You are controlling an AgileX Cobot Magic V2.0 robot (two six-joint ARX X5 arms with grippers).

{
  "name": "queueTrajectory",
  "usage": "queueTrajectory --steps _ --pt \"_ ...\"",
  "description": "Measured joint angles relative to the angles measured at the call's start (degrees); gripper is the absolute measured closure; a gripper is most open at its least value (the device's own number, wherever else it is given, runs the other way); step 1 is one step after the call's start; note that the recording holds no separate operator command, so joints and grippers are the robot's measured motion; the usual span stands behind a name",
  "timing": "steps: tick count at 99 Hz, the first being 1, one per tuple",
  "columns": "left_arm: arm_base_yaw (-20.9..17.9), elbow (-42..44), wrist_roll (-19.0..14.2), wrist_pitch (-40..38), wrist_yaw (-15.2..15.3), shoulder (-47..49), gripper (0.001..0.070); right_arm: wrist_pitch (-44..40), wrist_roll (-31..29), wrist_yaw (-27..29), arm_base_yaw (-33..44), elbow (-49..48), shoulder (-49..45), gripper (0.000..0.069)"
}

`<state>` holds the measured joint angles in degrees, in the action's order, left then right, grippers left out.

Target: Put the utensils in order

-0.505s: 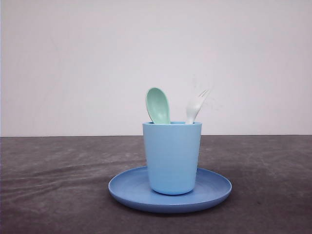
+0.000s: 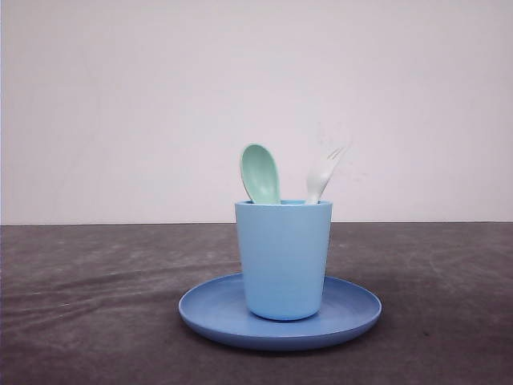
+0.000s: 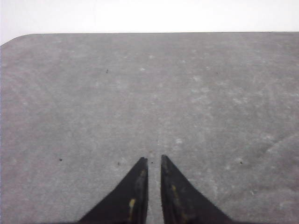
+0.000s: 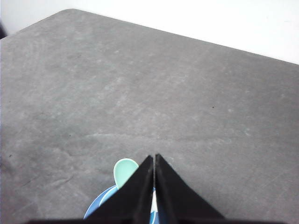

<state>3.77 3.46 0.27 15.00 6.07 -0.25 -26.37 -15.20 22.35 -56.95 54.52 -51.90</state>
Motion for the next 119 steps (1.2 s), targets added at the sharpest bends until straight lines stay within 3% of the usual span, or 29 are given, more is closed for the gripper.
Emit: queueTrajectory --steps 51,72,90,119 --pt "0.0 0.0 0.0 0.0 0.0 0.0 0.0685 0.0 0.3 0.0 0.0 0.0 0.0 0.0687" --pt "0.0 0.0 0.0 0.0 0.0 0.0 0.0685 3.9 4.6 4.5 1.6 0.0 0.0 0.0687" --pt "0.0 0.0 0.0 0.0 0.0 0.0 0.0685 7.4 10.5 -0.2 11.1 0.0 0.1 0.0687" --pt "0.0 0.0 0.0 0.0 0.0 0.0 0.0685 7.5 15.2 -11.2 34.5 -0.3 2.3 0.0687"
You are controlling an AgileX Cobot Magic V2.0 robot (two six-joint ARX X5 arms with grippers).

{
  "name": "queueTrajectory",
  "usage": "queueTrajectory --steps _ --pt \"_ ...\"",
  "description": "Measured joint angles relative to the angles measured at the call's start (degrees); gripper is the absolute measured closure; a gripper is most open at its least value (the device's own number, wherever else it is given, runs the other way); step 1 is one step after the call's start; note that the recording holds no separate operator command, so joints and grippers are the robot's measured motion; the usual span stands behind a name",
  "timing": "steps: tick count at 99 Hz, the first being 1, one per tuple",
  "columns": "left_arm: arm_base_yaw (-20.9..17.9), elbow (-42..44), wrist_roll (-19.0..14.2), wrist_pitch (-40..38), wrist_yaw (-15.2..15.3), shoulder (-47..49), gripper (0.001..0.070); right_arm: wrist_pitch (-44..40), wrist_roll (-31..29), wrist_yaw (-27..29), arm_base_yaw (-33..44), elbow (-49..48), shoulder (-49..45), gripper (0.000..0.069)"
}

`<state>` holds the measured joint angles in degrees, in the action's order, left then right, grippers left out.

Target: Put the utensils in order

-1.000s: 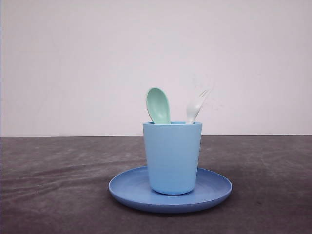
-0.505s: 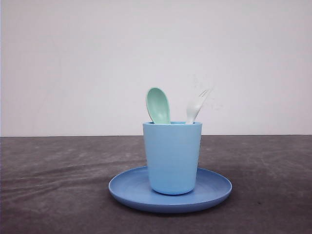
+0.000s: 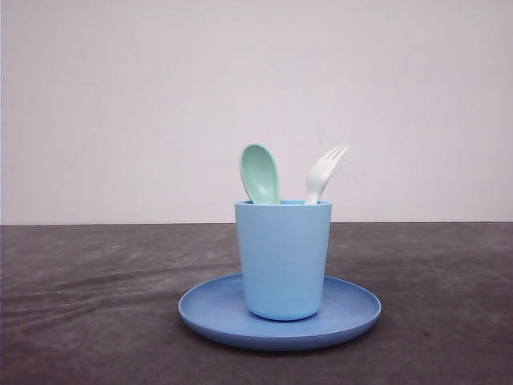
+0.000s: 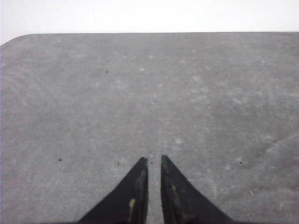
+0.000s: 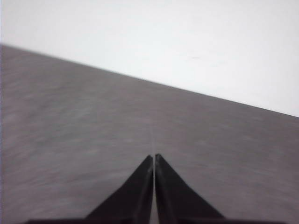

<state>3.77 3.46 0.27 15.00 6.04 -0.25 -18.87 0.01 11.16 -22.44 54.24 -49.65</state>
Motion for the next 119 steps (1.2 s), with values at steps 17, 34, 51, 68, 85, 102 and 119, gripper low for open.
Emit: queueTrajectory --steps 17,34,51,68,85,102,119 --pt "0.0 0.0 0.0 0.0 0.0 0.0 0.0685 0.5 2.2 -3.7 11.6 -3.8 4.4 0.0687" --pt "0.0 0.0 0.0 0.0 0.0 0.0 0.0685 3.4 3.2 -5.4 19.6 -11.7 10.5 0.0687" --pt "0.0 0.0 0.0 0.0 0.0 0.0 0.0685 9.9 3.2 -5.6 21.7 -24.4 21.0 0.0687" --pt "0.0 0.0 0.0 0.0 0.0 0.0 0.0685 12.5 1.5 -5.6 21.7 -37.3 32.8 0.0687" --pt "0.0 0.0 0.0 0.0 0.0 0.0 0.0685 12.4 -1.6 -5.7 21.7 -46.4 41.9 0.0687" --pt "0.0 0.0 0.0 0.0 0.0 0.0 0.0685 12.2 -2.5 -7.1 21.8 -52.0 47.6 0.0687" --pt "0.0 0.0 0.0 0.0 0.0 0.0 0.0685 9.4 -2.9 -8.2 21.8 -53.4 49.4 0.0687"
